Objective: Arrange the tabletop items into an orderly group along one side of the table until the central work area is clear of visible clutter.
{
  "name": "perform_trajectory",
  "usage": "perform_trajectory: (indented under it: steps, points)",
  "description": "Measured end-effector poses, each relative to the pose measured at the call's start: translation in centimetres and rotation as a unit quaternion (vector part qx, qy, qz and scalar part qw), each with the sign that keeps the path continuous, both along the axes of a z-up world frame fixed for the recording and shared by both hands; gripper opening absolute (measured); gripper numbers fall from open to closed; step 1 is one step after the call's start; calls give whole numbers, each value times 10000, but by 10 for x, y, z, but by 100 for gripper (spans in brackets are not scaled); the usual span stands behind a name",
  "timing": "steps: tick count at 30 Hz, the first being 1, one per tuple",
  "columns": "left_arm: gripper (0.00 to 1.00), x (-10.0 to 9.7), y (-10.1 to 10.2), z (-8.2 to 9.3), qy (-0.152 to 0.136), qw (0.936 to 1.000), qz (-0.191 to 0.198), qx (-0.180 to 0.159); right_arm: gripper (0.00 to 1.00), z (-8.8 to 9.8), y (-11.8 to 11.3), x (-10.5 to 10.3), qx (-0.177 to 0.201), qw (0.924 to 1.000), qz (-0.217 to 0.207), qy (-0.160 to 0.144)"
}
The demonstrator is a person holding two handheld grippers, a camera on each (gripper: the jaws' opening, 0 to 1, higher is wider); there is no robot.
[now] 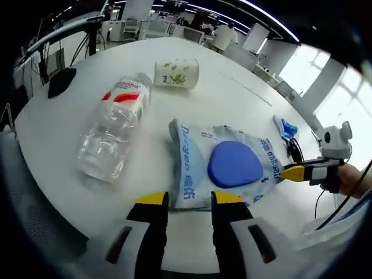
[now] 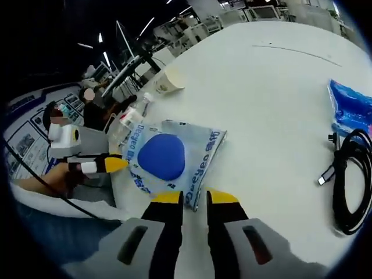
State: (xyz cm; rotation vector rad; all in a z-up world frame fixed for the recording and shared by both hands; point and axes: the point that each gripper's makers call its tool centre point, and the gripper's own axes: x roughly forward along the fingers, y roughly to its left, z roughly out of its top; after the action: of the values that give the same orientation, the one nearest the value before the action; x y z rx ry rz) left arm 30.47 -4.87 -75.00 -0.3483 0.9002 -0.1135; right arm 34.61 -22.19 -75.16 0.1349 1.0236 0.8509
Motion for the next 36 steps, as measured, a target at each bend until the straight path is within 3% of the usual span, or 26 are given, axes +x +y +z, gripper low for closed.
perform_trajectory:
  steps: [1,2,3,6,11,19,25,29,36]
  points:
    - [16,-2,1,-2,57,10000,-24,44,2,-1,-1,-1,-71,10000,61,-32]
    - [8,-2,8,-5,69,9995,-17,296,2,-3,-2,-2,-139,9999,20,14]
    - [7,0,10,-6,26,9994,37,357,1,-2,-1,-2,-100,9999,40,-3]
    - [5,3,9,-5,-34,9997,211,68,0,-1,-1,-3,-102,9999,89,-44]
    - [2,7,6,-2,11,9999,120,115,0,5,0,-2,-162,9991,261,-280]
    - [0,30,0,19,-423,9985,-199,271,0,17,-10,6,-309,9965,320,-705]
    - [0,53,-8,37,-677,9969,-362,181,0,36,-25,29,-108,9956,-247,-902]
    - [0,75,-20,47,-843,9939,-669,249,0,45,-34,42,-20,9939,-554,-954]
    - [0,110,-34,64,-1159,9886,-925,261,0,53,-48,58,-8,9908,-866,-1040]
